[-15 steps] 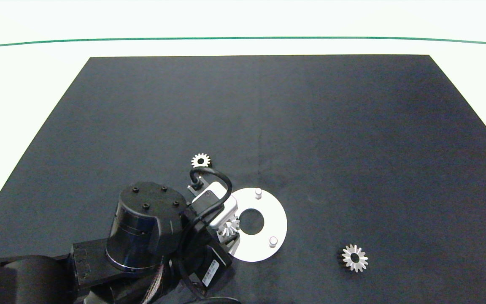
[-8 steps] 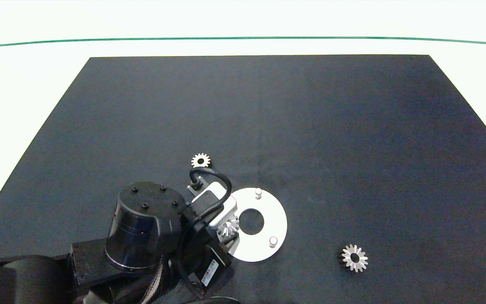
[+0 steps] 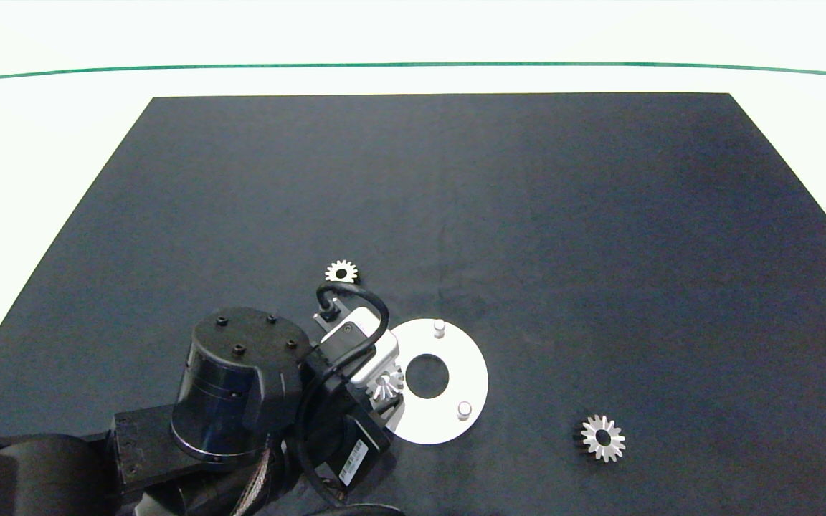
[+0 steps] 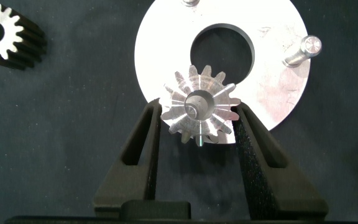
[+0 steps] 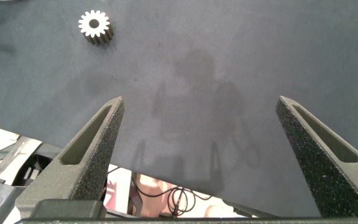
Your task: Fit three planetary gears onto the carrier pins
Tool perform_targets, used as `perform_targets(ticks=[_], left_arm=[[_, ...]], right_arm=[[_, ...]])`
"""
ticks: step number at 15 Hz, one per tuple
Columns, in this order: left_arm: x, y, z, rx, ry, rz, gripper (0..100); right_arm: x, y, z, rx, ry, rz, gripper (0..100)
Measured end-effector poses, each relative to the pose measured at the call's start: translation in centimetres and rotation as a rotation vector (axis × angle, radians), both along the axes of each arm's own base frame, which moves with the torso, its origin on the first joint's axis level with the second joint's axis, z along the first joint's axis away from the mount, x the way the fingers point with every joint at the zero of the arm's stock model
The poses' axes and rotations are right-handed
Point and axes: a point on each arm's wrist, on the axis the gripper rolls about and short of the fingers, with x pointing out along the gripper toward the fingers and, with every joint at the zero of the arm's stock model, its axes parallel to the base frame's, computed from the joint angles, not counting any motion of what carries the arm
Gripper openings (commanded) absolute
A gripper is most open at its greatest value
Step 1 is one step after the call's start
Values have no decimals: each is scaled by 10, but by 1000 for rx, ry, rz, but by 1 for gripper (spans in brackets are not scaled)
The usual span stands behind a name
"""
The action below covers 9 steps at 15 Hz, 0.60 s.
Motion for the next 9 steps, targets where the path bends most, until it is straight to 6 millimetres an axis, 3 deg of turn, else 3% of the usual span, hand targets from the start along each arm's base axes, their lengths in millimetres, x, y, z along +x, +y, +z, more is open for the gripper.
perform_targets(ticks=[9], left_arm=[[-1, 3, -3, 5, 8, 6, 0]], right_arm=[[-1, 0, 0, 0, -6, 0, 100]])
